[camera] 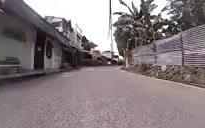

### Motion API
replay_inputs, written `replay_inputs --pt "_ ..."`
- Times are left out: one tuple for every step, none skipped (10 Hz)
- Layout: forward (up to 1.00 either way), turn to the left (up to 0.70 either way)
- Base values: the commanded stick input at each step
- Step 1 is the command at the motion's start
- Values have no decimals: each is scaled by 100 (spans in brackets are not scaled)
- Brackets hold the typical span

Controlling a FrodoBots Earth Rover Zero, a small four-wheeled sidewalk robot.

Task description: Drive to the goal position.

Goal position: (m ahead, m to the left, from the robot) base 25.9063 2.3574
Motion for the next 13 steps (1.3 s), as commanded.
replay_inputs --pt "50 7" --pt "50 7" --pt "50 7" --pt "50 7" --pt "50 7" --pt "50 7" --pt "50 -13" --pt "50 -43" --pt "50 -43" --pt "50 -43" --pt "50 -34" --pt "50 -6" --pt "50 7"
